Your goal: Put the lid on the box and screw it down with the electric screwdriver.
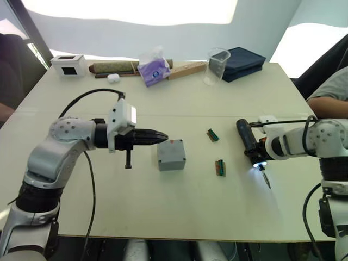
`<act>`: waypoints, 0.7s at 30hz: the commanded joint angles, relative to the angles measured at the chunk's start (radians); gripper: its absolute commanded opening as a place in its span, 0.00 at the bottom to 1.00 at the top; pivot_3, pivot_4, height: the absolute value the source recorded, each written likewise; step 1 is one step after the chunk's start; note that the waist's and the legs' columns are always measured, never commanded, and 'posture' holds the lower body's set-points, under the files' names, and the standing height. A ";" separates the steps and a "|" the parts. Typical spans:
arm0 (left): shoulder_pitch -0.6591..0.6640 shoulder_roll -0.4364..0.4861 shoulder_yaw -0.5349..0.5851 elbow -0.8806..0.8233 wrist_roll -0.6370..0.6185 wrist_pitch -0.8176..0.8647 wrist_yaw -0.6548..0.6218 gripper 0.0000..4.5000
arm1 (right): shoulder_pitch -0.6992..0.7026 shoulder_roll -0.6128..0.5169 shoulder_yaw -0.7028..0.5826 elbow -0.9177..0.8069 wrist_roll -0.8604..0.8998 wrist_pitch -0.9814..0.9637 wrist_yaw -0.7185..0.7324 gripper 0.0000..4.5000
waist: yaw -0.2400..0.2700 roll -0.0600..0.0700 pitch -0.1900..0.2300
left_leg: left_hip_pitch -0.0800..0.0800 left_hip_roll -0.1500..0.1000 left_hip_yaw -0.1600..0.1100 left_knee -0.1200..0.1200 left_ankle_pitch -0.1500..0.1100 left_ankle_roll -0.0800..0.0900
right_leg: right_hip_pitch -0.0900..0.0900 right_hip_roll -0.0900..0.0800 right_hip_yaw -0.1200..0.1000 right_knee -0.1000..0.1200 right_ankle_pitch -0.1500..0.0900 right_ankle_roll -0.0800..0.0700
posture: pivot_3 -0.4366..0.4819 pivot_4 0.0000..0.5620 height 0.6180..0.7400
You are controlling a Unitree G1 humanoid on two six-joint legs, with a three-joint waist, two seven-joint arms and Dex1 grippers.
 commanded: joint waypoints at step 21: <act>0.248 0.130 0.016 0.159 0.192 -0.162 0.040 0.00 | 0.027 -0.114 0.281 -0.479 -0.351 -0.566 0.674 0.15 | 0.004 0.002 0.001 | -0.001 0.000 0.001 -0.003 0.000 0.000 | -0.003 0.000 0.000 0.000 0.000 0.000 | 0.48 0.27 1.00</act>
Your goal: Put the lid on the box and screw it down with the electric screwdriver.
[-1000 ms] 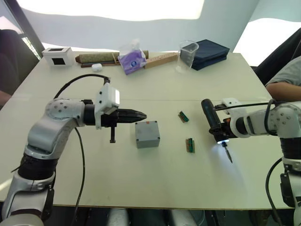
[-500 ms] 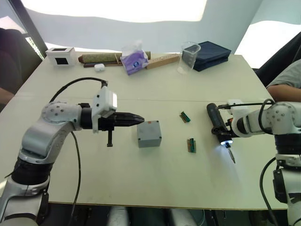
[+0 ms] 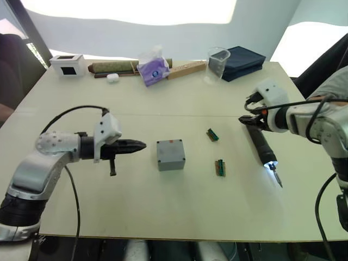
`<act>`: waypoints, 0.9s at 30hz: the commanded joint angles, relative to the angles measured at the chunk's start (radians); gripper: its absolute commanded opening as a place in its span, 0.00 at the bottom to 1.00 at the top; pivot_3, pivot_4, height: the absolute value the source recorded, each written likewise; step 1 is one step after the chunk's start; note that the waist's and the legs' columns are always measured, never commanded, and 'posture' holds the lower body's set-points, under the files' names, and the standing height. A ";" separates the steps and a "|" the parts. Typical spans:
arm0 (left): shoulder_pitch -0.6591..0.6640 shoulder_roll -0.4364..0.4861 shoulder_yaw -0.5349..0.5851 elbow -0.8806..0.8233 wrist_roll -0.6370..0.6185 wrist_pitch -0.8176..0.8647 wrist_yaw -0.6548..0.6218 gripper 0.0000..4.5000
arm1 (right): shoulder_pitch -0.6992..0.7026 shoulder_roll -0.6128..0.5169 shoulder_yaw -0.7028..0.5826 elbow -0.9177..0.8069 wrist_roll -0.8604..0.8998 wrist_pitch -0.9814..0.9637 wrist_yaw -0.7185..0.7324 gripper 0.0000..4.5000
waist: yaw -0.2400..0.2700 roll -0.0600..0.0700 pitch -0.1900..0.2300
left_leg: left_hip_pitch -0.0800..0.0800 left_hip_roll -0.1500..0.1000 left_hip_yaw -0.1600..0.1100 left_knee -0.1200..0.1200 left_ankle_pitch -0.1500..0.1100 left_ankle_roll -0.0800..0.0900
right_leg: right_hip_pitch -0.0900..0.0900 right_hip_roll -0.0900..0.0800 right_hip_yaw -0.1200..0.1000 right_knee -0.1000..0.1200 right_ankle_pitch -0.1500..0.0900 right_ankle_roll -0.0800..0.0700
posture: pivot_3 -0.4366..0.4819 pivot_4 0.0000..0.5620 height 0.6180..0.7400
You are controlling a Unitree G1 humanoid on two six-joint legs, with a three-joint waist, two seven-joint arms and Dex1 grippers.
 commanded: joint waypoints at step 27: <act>-0.133 -0.228 -0.164 0.286 0.229 -0.190 0.078 0.00 | 0.225 0.325 0.237 -0.116 -0.293 -0.306 0.328 0.02 | 0.000 0.000 0.000 | 0.000 0.000 -0.002 0.011 -0.001 0.002 | 0.004 0.001 -0.002 0.006 0.000 0.000 | 0.48 0.27 1.00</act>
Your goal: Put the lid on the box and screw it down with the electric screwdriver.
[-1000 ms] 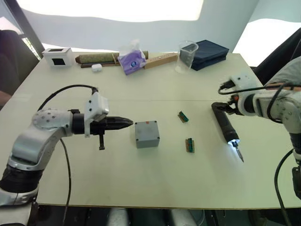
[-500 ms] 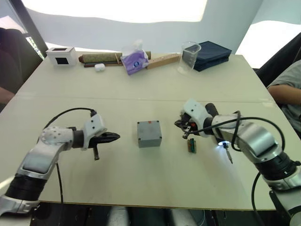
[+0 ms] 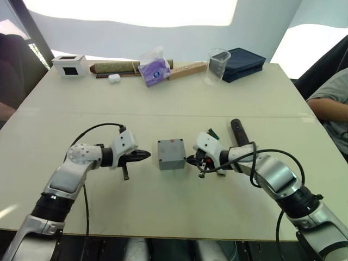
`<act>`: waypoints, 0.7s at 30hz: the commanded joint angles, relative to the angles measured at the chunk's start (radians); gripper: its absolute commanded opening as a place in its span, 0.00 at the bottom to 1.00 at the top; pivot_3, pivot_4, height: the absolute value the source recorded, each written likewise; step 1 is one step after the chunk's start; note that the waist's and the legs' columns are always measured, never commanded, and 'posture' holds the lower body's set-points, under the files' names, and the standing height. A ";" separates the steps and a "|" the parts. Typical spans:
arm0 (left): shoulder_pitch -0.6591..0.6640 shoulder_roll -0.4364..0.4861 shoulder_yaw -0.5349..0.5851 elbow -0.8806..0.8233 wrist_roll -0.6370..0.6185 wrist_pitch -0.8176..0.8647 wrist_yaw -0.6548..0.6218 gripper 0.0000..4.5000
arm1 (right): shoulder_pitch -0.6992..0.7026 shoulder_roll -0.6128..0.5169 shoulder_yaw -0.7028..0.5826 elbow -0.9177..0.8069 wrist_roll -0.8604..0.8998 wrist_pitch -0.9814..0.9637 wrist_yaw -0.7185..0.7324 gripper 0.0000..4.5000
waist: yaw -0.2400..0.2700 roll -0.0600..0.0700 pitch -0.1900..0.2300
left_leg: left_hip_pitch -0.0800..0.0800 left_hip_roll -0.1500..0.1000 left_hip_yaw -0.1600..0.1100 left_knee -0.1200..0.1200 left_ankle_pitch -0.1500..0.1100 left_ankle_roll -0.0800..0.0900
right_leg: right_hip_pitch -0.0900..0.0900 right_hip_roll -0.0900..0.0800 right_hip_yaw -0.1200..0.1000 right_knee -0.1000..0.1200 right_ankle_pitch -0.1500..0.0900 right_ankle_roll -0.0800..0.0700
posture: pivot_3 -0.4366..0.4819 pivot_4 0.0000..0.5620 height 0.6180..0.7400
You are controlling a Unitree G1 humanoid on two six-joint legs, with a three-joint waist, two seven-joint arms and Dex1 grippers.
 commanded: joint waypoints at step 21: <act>-0.056 0.038 -0.019 0.100 0.007 -0.088 -0.167 0.00 | -0.049 -0.020 -0.132 -0.029 -0.033 0.027 0.041 0.02 | -0.008 0.000 0.000 | 0.000 0.000 -0.001 0.001 0.000 0.000 | 0.000 0.000 0.000 0.001 0.000 0.000 | 0.48 0.27 1.00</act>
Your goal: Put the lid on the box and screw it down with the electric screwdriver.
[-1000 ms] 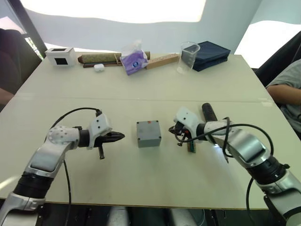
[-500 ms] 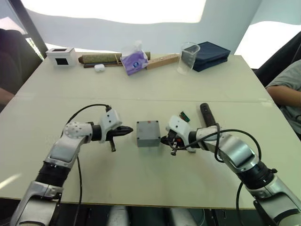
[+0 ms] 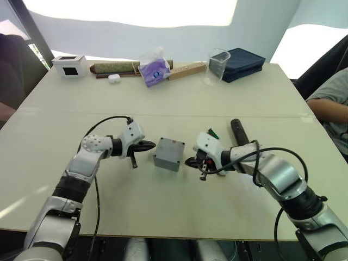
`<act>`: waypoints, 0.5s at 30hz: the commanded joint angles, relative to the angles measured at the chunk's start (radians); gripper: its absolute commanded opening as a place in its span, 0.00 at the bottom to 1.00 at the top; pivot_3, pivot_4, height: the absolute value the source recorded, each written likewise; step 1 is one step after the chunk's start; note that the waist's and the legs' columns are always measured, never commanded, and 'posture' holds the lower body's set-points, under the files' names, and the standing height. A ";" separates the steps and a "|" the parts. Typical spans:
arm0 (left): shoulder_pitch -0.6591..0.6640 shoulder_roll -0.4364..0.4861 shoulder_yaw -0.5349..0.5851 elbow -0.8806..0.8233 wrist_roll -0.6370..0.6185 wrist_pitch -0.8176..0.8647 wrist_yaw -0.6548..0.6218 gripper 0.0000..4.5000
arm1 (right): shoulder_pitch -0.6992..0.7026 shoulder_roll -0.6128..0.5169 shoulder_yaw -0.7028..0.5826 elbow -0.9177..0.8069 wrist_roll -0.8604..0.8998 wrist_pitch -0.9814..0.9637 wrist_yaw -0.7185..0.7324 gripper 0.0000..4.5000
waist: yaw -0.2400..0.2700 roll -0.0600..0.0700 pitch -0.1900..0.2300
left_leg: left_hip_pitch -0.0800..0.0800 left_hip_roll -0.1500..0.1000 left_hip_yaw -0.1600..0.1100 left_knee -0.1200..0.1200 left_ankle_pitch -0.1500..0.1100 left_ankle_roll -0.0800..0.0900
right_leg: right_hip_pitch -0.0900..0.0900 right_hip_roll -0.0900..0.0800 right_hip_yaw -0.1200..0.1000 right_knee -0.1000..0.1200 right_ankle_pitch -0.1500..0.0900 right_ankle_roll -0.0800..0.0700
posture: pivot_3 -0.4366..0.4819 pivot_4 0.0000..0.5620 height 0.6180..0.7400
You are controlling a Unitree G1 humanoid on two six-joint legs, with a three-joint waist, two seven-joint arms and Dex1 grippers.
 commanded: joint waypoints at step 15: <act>0.143 0.053 -0.011 -0.342 -0.090 0.141 -0.094 0.00 | -0.130 0.180 -0.025 0.326 -0.095 -0.225 0.026 0.02 | 0.008 0.000 0.000 | 0.000 0.000 0.000 0.001 0.000 0.000 | 0.001 -0.001 -0.001 0.000 0.000 0.000 | 0.48 0.27 1.00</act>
